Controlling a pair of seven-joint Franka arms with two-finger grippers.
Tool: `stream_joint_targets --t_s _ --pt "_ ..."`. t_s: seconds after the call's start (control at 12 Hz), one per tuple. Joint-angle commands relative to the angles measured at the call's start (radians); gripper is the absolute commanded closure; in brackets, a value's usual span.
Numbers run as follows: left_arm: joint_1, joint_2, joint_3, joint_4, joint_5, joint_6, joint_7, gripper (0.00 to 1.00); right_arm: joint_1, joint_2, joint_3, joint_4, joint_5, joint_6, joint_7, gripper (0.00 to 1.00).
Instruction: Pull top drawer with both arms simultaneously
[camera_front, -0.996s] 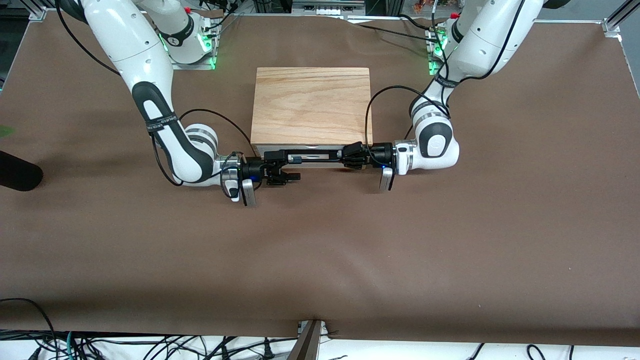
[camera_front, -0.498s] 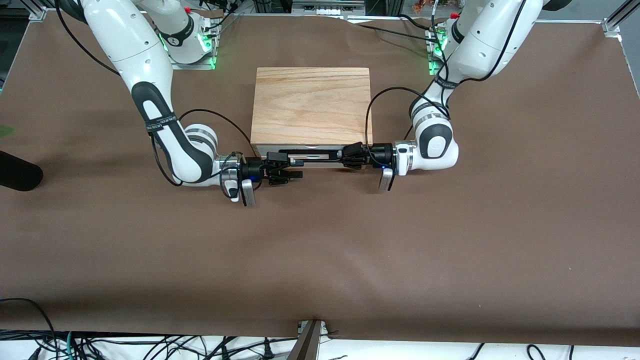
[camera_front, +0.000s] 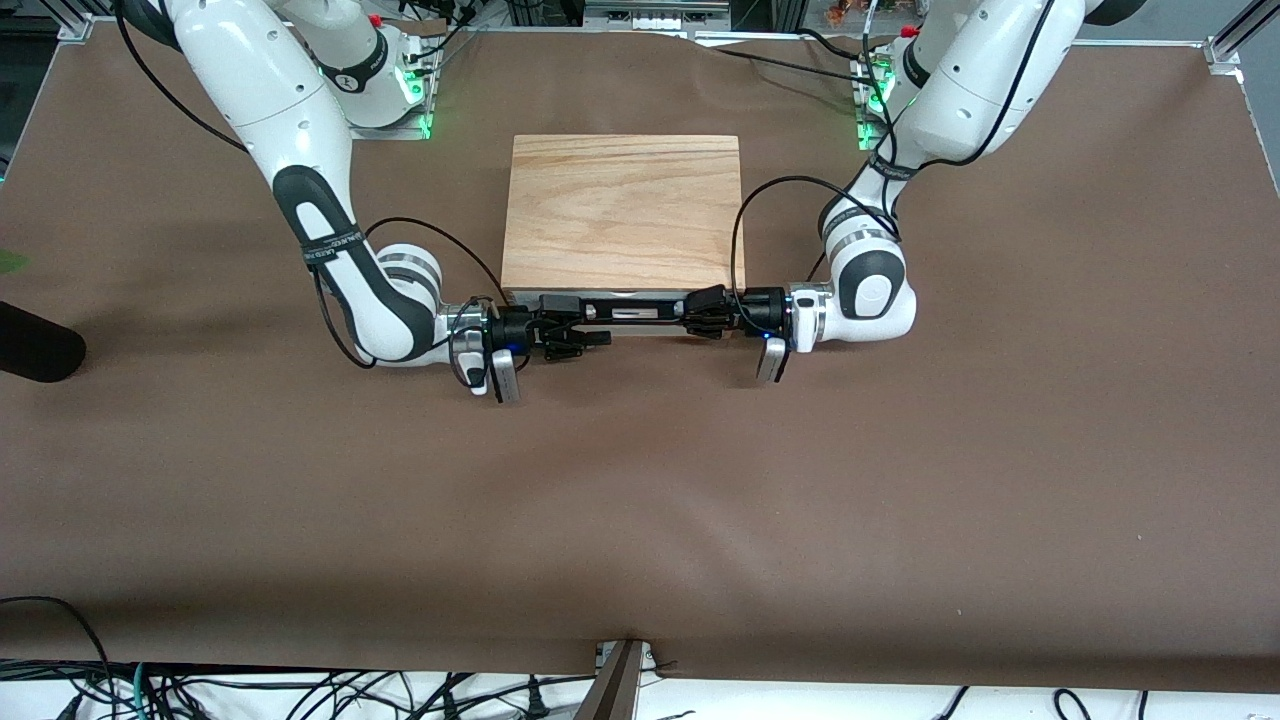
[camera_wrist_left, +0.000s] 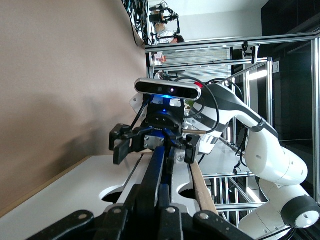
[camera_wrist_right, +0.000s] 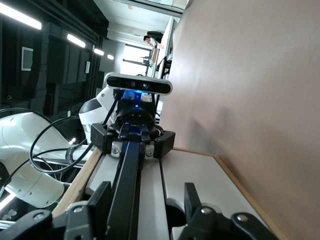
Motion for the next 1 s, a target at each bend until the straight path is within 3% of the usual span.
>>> stream_joint_targets --t_s 0.0,0.33,0.5,0.91 --pt "-0.013 0.054 -0.010 0.014 0.037 0.007 0.020 1.00 -0.016 -0.004 0.015 -0.019 0.014 -0.016 -0.029 0.34" --pt "-0.013 0.074 -0.010 0.037 0.038 0.008 0.004 1.00 -0.022 -0.007 0.018 -0.015 0.014 -0.017 -0.022 0.35" --pt "-0.013 0.074 -0.010 0.037 0.038 0.008 0.003 1.00 -0.023 -0.007 0.022 -0.016 0.014 -0.020 -0.022 0.43" --pt "-0.013 0.078 -0.010 0.037 0.038 0.008 0.001 1.00 -0.029 -0.010 0.024 -0.022 0.014 -0.045 -0.021 0.43"
